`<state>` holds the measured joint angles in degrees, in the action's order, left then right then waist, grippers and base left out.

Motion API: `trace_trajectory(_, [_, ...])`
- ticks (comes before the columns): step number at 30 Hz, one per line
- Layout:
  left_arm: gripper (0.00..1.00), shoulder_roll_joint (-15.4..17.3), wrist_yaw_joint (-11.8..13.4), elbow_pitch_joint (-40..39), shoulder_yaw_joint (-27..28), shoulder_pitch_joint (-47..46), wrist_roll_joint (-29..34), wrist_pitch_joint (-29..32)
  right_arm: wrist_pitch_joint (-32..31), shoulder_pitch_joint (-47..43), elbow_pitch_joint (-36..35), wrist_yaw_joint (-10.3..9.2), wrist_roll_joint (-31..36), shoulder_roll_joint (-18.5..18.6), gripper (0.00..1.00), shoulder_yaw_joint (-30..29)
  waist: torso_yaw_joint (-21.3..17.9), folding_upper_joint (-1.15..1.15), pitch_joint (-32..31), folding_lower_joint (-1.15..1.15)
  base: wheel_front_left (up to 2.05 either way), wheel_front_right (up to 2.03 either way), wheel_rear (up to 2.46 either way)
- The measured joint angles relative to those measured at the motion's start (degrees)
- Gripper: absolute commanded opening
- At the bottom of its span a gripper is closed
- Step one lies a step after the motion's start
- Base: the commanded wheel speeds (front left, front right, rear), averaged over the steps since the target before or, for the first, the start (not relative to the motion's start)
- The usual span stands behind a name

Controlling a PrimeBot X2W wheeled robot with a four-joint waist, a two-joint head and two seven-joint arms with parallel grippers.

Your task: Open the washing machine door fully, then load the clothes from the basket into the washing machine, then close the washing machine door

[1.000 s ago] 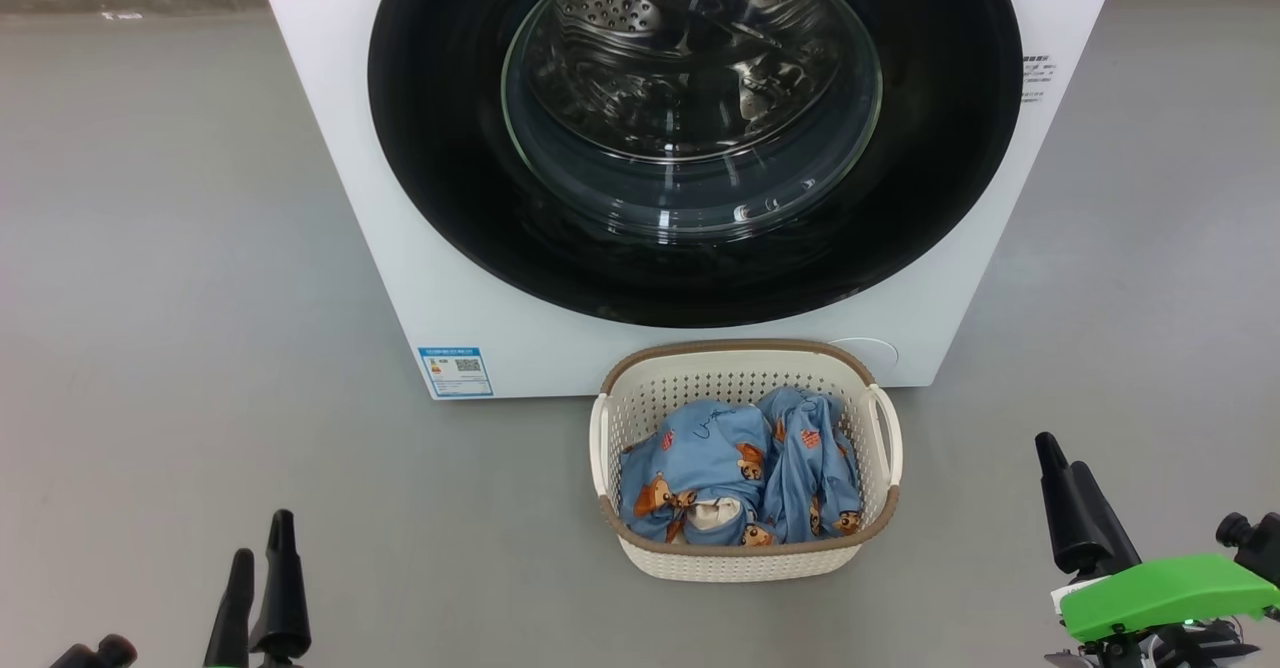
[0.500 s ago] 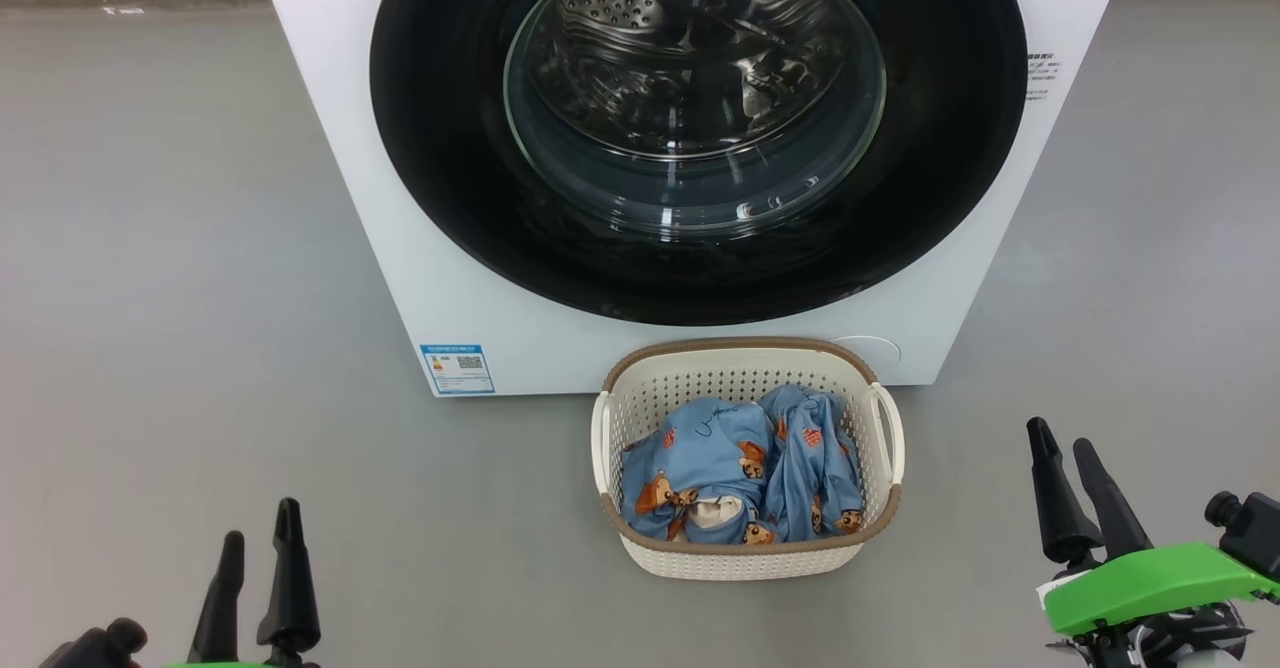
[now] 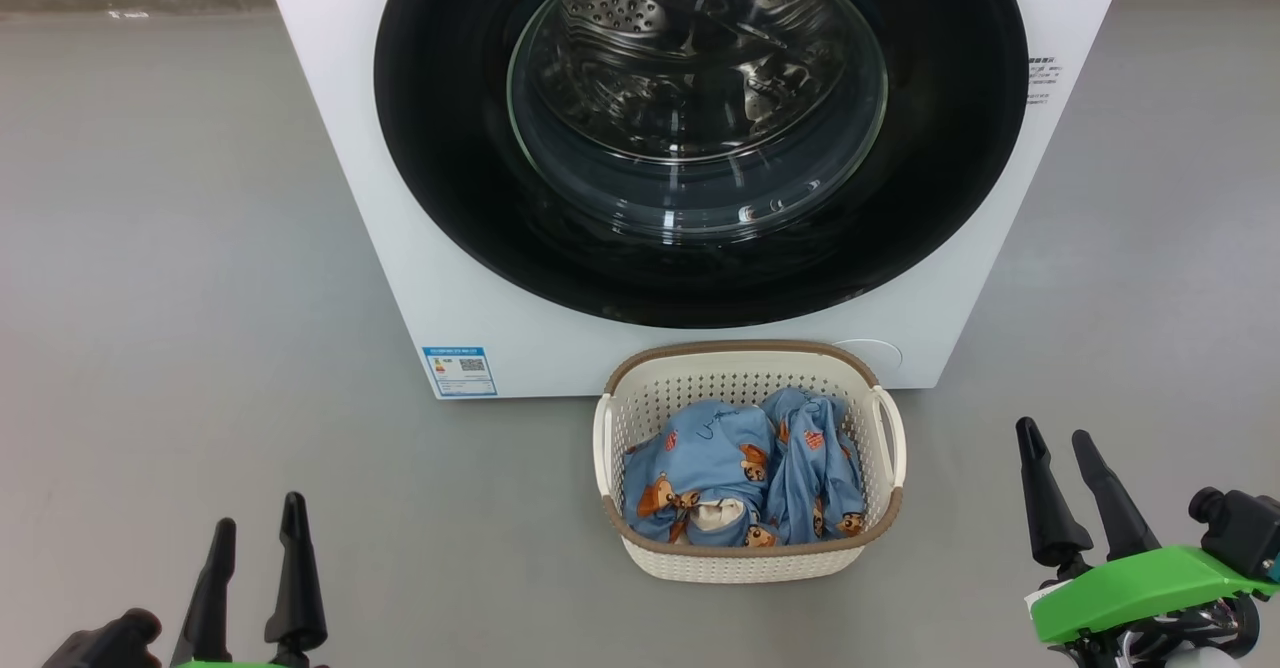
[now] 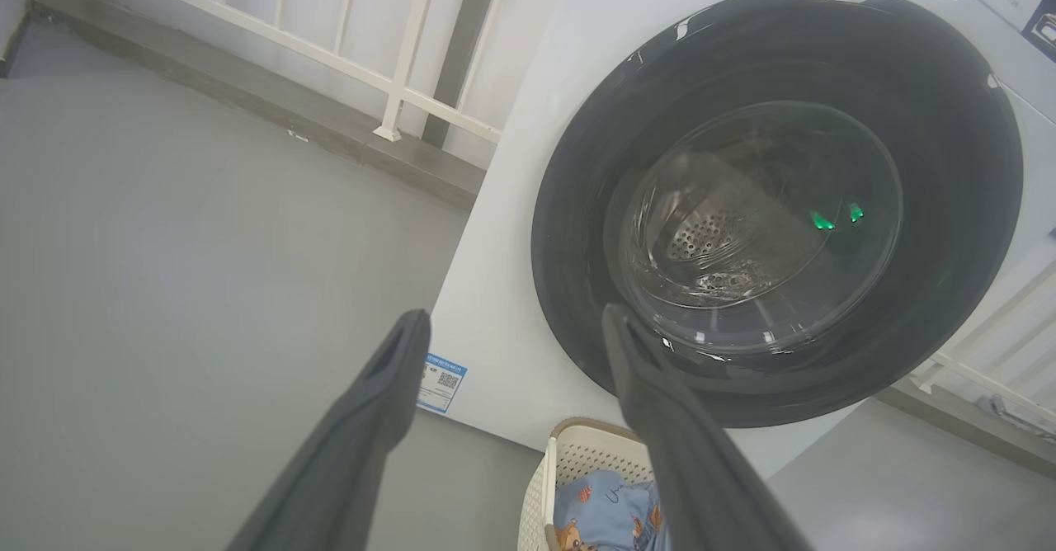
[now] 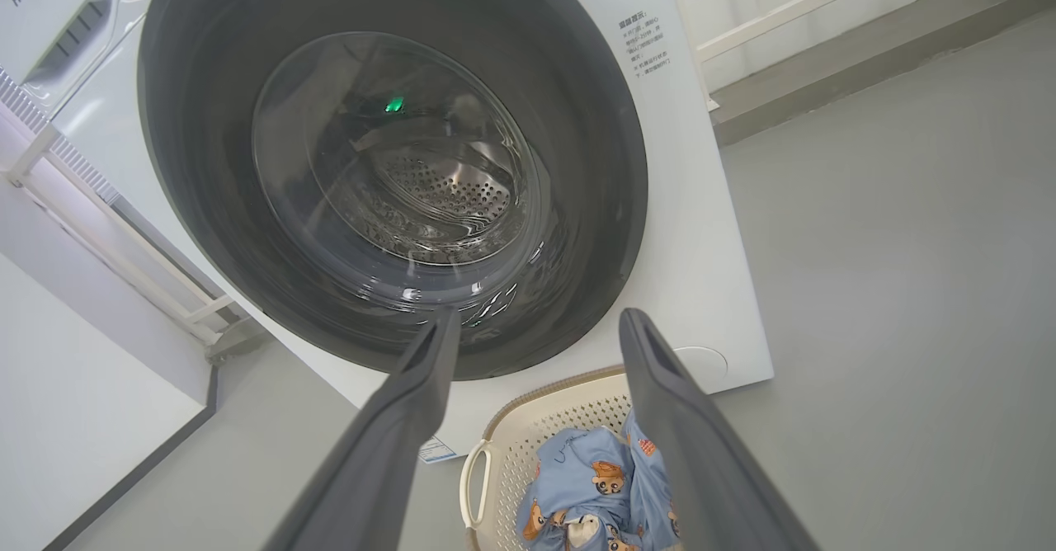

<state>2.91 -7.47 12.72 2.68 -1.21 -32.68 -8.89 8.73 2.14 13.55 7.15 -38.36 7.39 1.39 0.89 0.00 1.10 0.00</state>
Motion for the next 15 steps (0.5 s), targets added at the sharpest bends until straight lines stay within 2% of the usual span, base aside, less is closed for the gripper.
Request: trace_trajectory(15, [1.0, 0.7, 0.0, -0.2, -0.1, 0.0, 9.3, -2.3, 2.5, 0.2, -0.7, 0.0, 8.2, 0.9, 1.0, 0.7, 0.0, 0.0, 0.3, 0.0, 0.0, 0.0, 0.0])
